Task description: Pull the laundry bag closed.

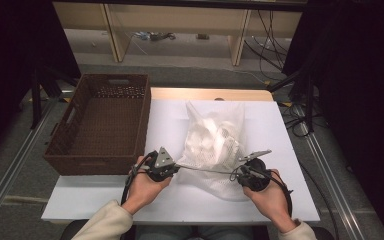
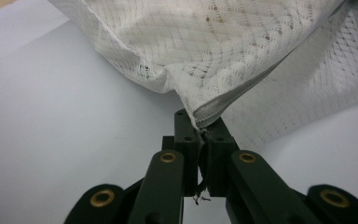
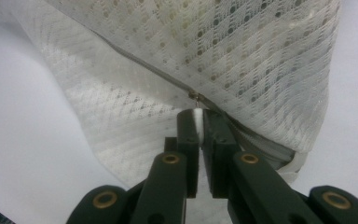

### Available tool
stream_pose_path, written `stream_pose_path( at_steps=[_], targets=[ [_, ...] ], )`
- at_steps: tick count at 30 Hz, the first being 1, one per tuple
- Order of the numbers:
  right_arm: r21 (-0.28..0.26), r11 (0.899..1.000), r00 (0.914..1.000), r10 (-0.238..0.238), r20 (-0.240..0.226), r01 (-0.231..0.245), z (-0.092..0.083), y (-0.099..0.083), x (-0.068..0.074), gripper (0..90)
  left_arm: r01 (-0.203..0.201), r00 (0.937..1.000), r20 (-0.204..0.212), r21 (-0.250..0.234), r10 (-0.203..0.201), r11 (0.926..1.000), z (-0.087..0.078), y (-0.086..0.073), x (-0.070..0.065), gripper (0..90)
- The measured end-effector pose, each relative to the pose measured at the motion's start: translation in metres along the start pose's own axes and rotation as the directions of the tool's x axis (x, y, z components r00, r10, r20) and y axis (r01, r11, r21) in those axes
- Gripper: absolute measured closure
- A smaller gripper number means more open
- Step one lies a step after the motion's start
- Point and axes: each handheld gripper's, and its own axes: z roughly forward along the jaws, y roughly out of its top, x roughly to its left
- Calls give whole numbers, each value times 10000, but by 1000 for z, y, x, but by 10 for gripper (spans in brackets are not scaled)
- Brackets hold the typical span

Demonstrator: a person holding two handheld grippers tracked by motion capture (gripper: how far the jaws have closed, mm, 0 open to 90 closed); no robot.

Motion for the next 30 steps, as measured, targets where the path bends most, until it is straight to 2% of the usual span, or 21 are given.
stream_pose_path(
  at_steps=[1, 3, 4, 9, 10, 11, 12, 13, 14, 15, 16, 17, 18, 21, 22, 23, 24, 25, 30],
  targets=[
    [16, 10000, 10000, -1, -3, 1, 0, 0, 0, 869, 149, 9999, -15, -134, -149, 9998, 1, 0, -1, 854],
    [99, 9999, 9999, 83, 98, -84, -1, 0, 0, 870, 162, 9999, 18, -175, -161, 9997, 1, 0, -1, 854],
    [-57, 9997, 9997, -232, 43, 232, 0, 0, -3, 869, 151, 9999, -11, -137, -151, 9998, 1, 0, -1, 853],
    [41, 9999, 9999, 101, -13, -101, -1, -1, -3, 869, 133, 9999, -35, -122, -133, 9998, 1, 0, -1, 854],
    [145, 9999, 10000, 4, 98, -5, -2, -2, -3, 869, 109, 9999, -20, -130, -109, 9999, 1, 0, -1, 854],
    [104, 9997, 9997, 231, 108, -232, -2, -2, -3, 870, -90, 10000, -31, -70, 90, 9999, 0, 0, 1, 854],
    [39, 9999, 9999, 95, 100, -95, -2, -2, -4, 869, -24, 10000, -16, 27, 25, 10000, 0, 0, 0, 854],
    [61, 9999, 9999, -133, 48, 132, -1, -2, -6, 869, 147, 9999, -29, -130, -148, 9998, 1, 0, -1, 854],
    [45, 9999, 9999, 117, 67, -118, -1, -2, -5, 869, 142, 9999, -28, -126, -142, 9998, 1, 0, -1, 854],
    [56, 9999, 9999, 111, 47, -111, -1, -2, -5, 869, 150, 9999, -21, -122, -150, 9998, 1, 0, -1, 854],
    [-210, 9987, 9989, -467, 60, 468, 0, -2, -9, 869, 144, 9999, -22, -125, -144, 9998, 1, 0, -1, 854],
    [-60, 10000, 10000, -33, 54, 33, -1, -2, -6, 869, -8, 10000, -9, -5, 8, 10000, 0, 0, 0, 854],
    [-14, 10000, 9999, 99, 88, -99, -2, -2, -5, 869, 153, 9999, -29, -133, -154, 9998, 1, 0, -1, 854],
    [-8, 10000, 9999, 30, 98, -30, -2, -3, -7, 869, 67, 10000, -9, -64, -67, 10000, 0, 0, -1, 854],
    [-68, 9999, 9999, 115, 124, -114, -2, -3, -6, 869, 131, 9999, -49, -147, -132, 9998, 1, 0, -1, 854],
    [117, 9994, 9994, 327, 82, -328, -3, -3, -5, 869, 130, 9999, -46, -145, -131, 9998, 1, 0, -1, 854],
    [-43, 10000, 9999, 57, 142, -57, -3, -3, -7, 869, 155, 9999, -18, -146, -156, 9998, 1, 0, -1, 854],
    [-67, 10000, 9999, 11, 104, -11, -2, -3, -7, 869, 145, 9999, -33, -132, -146, 9998, 1, 0, -1, 854],
    [-51, 9999, 9998, 114, 168, -114, -4, -4, -9, 869, 141, 9999, -47, -147, -141, 9998, 1, 0, -1, 854]
  ],
)
